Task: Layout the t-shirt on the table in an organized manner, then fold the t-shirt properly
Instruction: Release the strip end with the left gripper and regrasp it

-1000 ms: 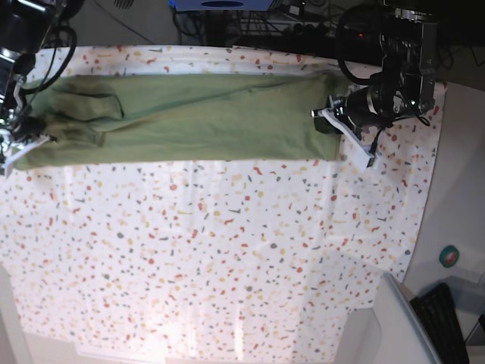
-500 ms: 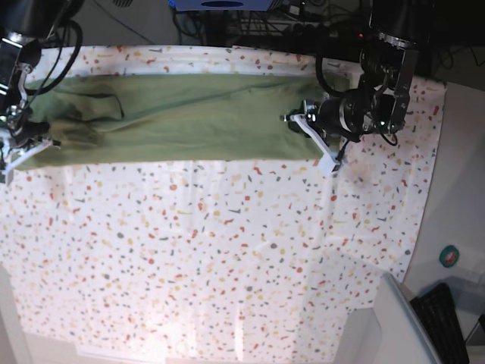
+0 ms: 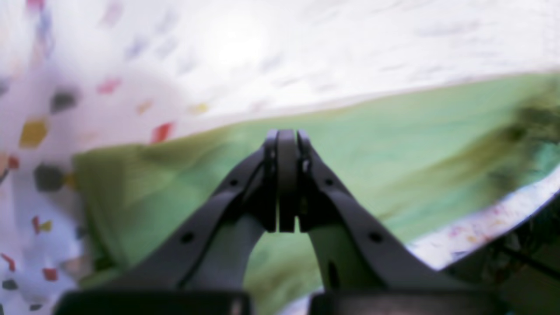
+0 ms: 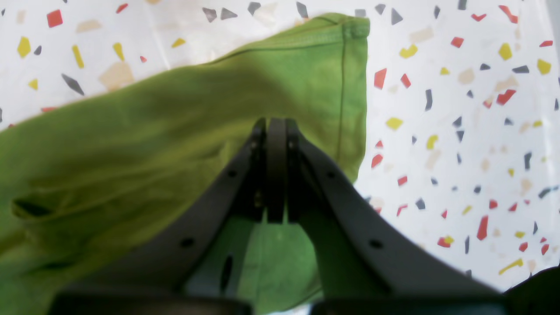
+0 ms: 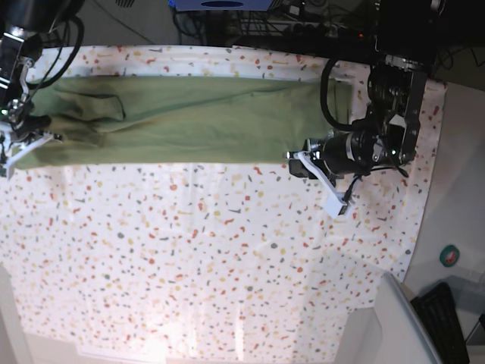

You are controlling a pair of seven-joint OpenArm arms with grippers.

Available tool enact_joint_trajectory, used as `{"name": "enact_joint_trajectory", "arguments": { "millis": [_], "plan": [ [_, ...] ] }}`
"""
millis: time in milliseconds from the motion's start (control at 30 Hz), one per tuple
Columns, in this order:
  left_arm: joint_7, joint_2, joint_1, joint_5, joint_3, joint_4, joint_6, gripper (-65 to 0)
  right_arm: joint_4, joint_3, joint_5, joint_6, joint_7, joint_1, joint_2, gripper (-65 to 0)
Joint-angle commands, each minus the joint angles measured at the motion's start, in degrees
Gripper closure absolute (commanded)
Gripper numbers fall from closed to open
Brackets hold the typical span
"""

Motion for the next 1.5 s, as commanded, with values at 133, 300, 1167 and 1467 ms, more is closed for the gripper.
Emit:
{"name": "enact_joint_trajectory", "arguments": {
  "millis": [133,300,1167,1467],
  "plan": [
    [-0.71,-0.16,10.44,-0.48,-11.97,10.05,-3.99,0.0,6.62,-0.17,0.14,-0.2,1.24,-2.08,1.06,0.0],
    [-0.71,-0.16,14.83,-0.04,-23.31,10.75,-22.36,0.0,7.32,-0.26,0.14,-0.2,1.15,-2.17,0.62,0.0],
    [-0.8,5.38,8.77,0.05,-31.31,-14.3,-24.74,-44.8,7.06,-2.72,0.14,-0.2,1.15,-2.08,0.27,0.0],
    [-0.8,5.11,8.77,0.05,-22.08,-15.71,-24.56,-43.1,7.06,-2.72,0.14,-0.2,1.15,-2.08,0.27,0.0]
  ]
}}
